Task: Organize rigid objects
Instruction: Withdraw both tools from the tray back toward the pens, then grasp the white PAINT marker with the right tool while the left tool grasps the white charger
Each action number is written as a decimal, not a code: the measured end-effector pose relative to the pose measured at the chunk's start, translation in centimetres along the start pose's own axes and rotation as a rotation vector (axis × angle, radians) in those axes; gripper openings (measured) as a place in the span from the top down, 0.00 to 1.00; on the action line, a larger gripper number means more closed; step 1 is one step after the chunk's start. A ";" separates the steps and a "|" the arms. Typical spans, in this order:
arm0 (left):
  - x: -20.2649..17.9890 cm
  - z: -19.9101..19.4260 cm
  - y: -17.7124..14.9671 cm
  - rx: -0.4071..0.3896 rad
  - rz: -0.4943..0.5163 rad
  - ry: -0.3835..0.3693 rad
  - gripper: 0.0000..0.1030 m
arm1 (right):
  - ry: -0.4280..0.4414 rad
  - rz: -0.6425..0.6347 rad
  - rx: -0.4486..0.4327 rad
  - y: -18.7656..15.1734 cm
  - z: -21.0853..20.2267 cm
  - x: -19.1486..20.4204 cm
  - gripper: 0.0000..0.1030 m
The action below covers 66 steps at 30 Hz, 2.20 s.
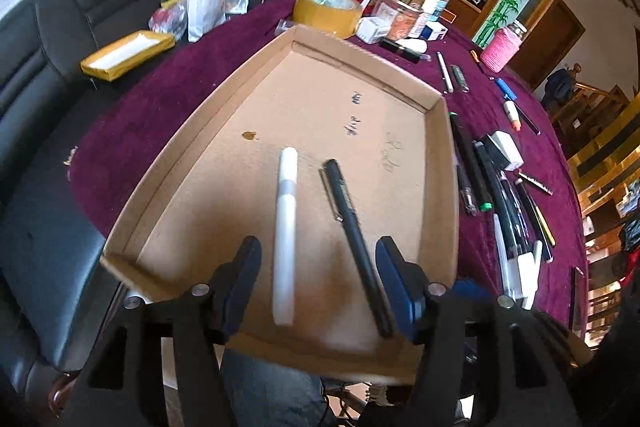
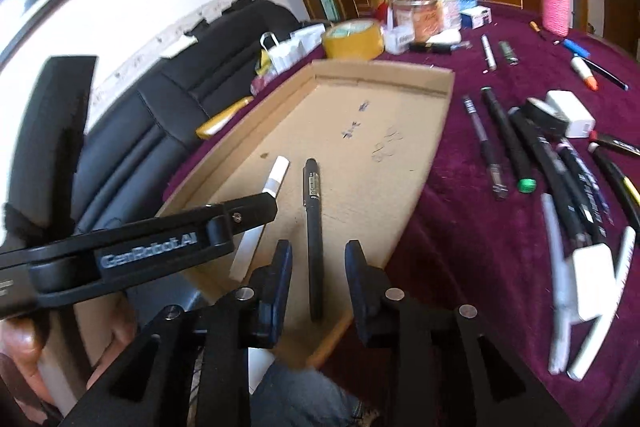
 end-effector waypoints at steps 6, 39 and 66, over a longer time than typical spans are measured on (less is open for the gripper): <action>-4.6 -2.7 -2.0 -0.050 0.102 0.014 0.37 | -0.008 0.029 -0.056 -1.7 -4.9 -1.9 0.56; -12.4 -1.8 -8.1 0.041 0.256 -0.009 0.31 | -0.153 0.342 -0.088 -7.9 -12.4 -15.0 0.41; -16.2 2.9 -5.8 0.120 0.285 -0.061 0.31 | -0.493 0.242 0.076 -5.5 -8.1 -21.3 0.86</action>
Point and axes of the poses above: each gripper's, at about its wrist camera, not at the fingertips, and z roughly the way its jaws point, x to its left, y to its top, the point moved 7 cm from there along z, roughly the way its jaws point, and after that the axes turned 2 degrees about y, right-handed, at the moved point
